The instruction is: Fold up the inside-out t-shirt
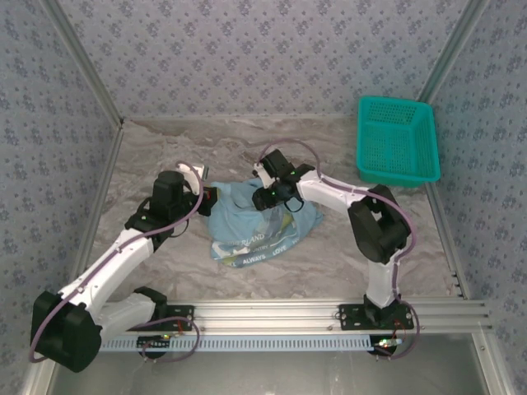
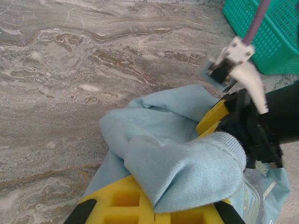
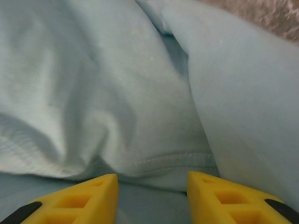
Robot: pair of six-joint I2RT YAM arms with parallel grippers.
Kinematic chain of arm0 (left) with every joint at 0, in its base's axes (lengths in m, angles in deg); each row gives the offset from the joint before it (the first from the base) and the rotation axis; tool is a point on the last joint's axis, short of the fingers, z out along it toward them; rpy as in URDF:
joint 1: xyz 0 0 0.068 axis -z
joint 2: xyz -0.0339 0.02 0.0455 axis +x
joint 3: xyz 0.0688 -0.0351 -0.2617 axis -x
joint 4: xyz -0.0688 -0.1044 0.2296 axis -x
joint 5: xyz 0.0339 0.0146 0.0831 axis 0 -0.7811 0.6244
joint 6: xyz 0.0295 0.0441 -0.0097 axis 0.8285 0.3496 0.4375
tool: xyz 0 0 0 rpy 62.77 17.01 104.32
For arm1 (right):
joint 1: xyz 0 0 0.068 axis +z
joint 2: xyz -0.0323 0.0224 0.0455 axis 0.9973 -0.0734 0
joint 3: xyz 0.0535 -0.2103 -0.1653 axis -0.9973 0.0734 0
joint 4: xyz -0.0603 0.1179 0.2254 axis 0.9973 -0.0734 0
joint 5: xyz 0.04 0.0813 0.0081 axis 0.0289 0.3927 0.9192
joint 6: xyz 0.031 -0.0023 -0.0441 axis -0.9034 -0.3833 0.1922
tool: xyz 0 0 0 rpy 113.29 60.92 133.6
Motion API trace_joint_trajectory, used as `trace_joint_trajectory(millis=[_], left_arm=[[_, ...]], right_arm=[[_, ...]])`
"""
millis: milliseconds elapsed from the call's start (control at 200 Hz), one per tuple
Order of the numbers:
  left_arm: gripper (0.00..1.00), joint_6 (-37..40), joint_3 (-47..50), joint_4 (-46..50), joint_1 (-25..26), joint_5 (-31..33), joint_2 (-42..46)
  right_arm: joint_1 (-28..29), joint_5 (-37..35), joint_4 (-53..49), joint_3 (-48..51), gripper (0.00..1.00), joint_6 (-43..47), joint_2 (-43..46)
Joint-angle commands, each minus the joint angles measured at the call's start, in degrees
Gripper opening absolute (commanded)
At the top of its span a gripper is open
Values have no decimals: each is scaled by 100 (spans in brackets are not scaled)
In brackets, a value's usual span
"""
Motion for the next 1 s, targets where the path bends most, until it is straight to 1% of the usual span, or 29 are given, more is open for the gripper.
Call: trace_joint_trajectory(millis=[0,15,20,60,90,140,265,335,380,465,520,565,610,625,630,635,655,660,680,690,710,754,794,864,994], left_arm=[[0,7,-53,-138,-46,-18,167],[0,7,-57,-146,-51,-10,176],[0,7,-53,-146,-53,-14,178],[0,2,-42,-155,-52,-3,202],[0,-7,-35,-171,-45,16,215],[0,-31,-32,-207,-48,33,241],[0,-81,-57,-334,-45,-29,260],[0,-95,-74,-448,-50,-18,307],[0,-103,-101,-534,-45,7,366],[0,-116,-169,-701,-49,16,454],[0,-103,-252,-729,-56,-9,450],[0,-82,-318,-678,-56,-59,405],[0,-81,-330,-657,-47,-115,351],[0,-86,-324,-657,-49,-130,336],[0,-88,-323,-661,-47,-135,333],[0,-89,-318,-659,-46,-142,327],[0,-105,-309,-669,-49,-160,309],[0,-106,-306,-672,-52,-168,298],[0,-120,-289,-678,-47,-186,288],[0,-124,-287,-682,-46,-196,282],[0,-141,-279,-683,-48,-216,270],[0,-144,-267,-683,-47,-234,252],[0,-145,-277,-646,-50,-251,251],[0,-130,-245,-613,-46,-242,281],[0,-116,-209,-577,-48,-220,321]], right_arm=[[53,197,-339,-257,35,81,-196],[53,216,-361,-270,34,82,-196],[52,239,-386,-284,31,82,-200],[42,276,-421,-308,17,78,-142],[19,292,-395,-296,8,79,-31],[-74,318,-302,-250,0,90,261],[-405,353,45,-19,0,81,1435],[-657,613,461,203,0,-18,2120],[-881,869,892,407,0,-235,2627],[-1252,1305,1647,704,0,-633,3257],[-1320,1143,1923,790,0,-854,3418],[-1230,967,1710,749,0,-673,3338],[-984,831,1372,685,0,-518,3081],[-938,788,1297,665,2,-492,3025],[-898,753,1224,651,5,-472,2956],[-898,753,1224,651,5,-472,2956],[-784,633,1060,634,13,-421,2793],[-784,633,1060,634,13,-421,2793],[-671,539,954,631,20,-375,2621],[-648,528,943,631,21,-366,2593],[-553,448,887,631,28,-343,2440],[-403,290,813,626,35,-308,2180],[-302,172,762,622,39,-290,1945],[-178,-5,662,575,42,-278,1528],[-36,-229,507,594,44,-262,923]])
